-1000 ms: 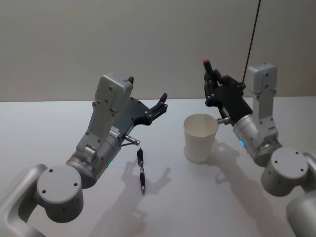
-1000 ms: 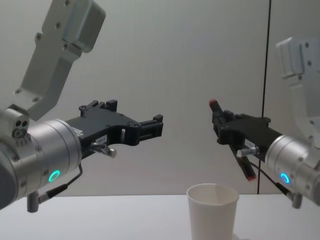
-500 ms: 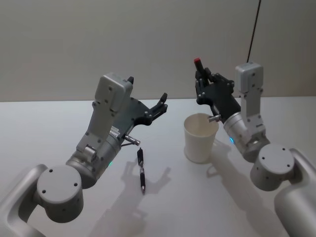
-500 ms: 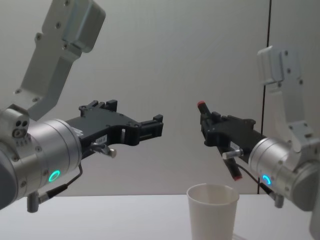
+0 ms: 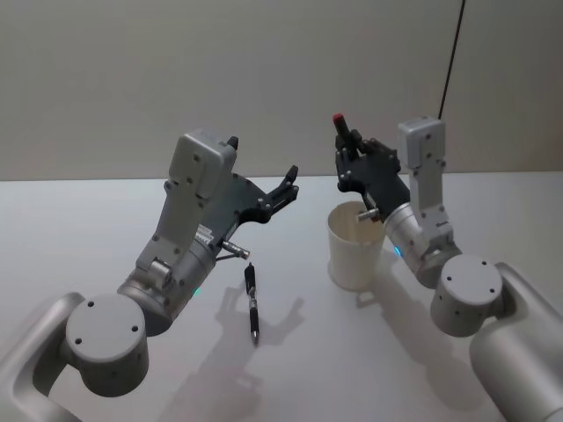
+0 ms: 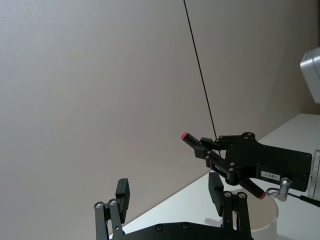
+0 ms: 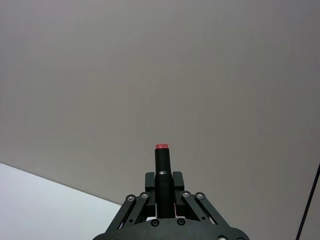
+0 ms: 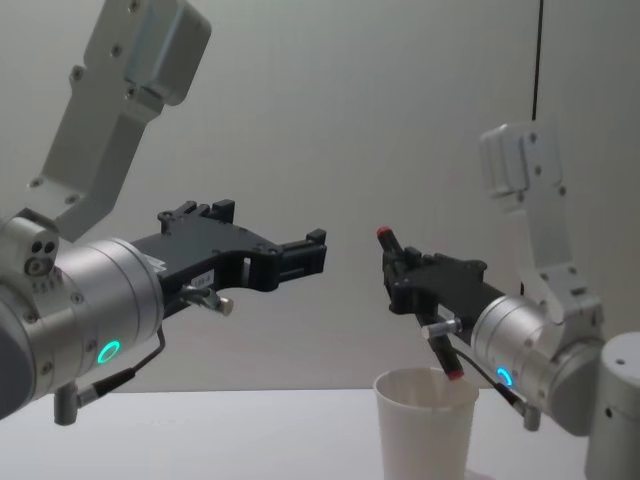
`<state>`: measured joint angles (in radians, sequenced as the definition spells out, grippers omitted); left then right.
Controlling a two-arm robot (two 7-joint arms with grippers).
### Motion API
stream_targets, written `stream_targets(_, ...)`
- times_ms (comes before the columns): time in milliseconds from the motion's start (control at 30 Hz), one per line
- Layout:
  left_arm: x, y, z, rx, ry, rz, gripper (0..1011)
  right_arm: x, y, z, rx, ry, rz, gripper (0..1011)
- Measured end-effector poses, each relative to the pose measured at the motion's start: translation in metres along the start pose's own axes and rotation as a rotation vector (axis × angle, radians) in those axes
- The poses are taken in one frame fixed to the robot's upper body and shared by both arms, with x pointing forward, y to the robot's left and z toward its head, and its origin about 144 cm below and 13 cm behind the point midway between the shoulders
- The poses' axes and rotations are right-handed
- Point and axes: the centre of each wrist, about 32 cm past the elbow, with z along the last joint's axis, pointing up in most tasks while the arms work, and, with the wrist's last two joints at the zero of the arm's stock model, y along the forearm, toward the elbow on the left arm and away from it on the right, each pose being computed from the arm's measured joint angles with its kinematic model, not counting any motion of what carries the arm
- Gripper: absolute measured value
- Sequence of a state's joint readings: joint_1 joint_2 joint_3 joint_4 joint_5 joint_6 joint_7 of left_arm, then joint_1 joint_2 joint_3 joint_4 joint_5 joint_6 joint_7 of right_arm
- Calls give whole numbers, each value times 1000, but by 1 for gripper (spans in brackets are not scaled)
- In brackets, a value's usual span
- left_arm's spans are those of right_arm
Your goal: Place the pen into the pen holder.
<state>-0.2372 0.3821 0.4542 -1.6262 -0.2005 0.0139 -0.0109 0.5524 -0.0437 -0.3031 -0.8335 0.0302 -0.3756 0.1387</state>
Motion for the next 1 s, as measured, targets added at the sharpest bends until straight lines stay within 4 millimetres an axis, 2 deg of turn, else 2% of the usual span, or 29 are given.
stream_targets(300,0,0,0,0,0,0,1004,-3,6,-7,-21,3,7,192)
stream_targets(400,0,0,0,0,0,0,1004,-4,7,-9,-24,4,10,223)
stream_targets(433,0,0,0,0,0,0,1004,-4,7,-9,-25,4,11,282)
stream_targets(567,0,0,0,0,0,0,1004,-4,8,-10,-27,5,13,401)
stream_targets(600,0,0,0,0,0,0,1004,-4,8,-11,-28,6,14,462)
stream_targets(633,0,0,0,0,0,0,1004,-4,8,-11,-28,7,15,462)
stream_targets(700,0,0,0,0,0,0,1004,-4,8,-11,-28,7,15,518)
stream_targets(733,0,0,0,0,0,0,1004,-4,8,-12,-28,8,16,579)
stream_targets(1000,0,0,0,0,0,0,1004,-4,8,-12,-24,10,17,794)
